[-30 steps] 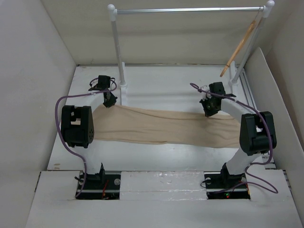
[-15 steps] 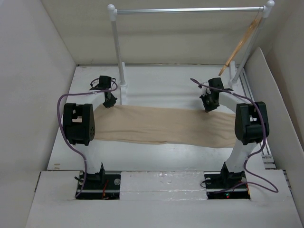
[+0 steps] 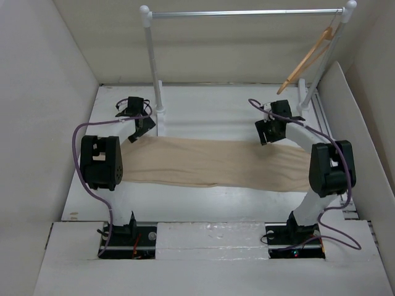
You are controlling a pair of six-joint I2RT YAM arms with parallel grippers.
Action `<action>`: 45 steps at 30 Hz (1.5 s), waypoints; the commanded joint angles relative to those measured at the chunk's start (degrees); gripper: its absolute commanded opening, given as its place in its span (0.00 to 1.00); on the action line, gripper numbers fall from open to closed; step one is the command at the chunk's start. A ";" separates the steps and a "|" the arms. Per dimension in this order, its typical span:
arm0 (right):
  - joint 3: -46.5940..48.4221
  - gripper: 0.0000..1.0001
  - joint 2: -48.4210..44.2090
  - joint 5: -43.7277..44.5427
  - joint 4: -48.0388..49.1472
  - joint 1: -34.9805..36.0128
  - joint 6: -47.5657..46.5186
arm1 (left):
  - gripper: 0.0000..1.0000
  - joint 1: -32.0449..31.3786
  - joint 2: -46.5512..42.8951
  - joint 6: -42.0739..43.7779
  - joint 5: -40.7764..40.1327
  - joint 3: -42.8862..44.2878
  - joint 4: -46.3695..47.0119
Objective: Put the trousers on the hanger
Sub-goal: Fold the trousers at the center of the board.
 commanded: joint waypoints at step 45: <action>-43.51 1.00 -39.91 -6.81 5.98 -45.11 41.25 | 0.00 -52.90 -42.61 9.09 4.48 -28.92 11.62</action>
